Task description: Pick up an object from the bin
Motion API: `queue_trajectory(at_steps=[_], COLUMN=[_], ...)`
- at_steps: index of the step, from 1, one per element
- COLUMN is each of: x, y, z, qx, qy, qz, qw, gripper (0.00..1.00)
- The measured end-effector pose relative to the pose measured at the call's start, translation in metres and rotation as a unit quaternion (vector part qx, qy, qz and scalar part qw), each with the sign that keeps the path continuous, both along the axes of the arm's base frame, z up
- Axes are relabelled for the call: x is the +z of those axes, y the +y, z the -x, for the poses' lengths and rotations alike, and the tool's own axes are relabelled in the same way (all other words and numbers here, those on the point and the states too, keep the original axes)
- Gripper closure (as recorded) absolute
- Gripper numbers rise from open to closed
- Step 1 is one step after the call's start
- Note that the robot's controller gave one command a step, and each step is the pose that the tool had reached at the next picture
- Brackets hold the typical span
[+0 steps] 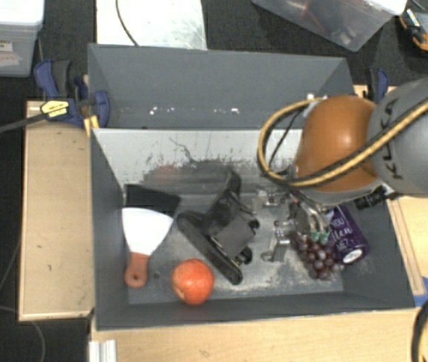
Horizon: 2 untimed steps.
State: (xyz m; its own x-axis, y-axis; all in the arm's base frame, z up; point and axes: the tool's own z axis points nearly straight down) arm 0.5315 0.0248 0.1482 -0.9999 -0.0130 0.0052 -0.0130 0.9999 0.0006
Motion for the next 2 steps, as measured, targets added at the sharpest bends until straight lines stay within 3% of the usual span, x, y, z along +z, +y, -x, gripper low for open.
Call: queue_trajectory(at_steps=[1,2], x=[0.004,-0.076], y=[0.0,0.01], z=[-0.002,-0.051], qx=[-0.001,-0.136], qy=[-0.0038,-0.0056], qz=[0.0,0.0], qw=[1.0,0.9907], gripper=[0.0,0.0])
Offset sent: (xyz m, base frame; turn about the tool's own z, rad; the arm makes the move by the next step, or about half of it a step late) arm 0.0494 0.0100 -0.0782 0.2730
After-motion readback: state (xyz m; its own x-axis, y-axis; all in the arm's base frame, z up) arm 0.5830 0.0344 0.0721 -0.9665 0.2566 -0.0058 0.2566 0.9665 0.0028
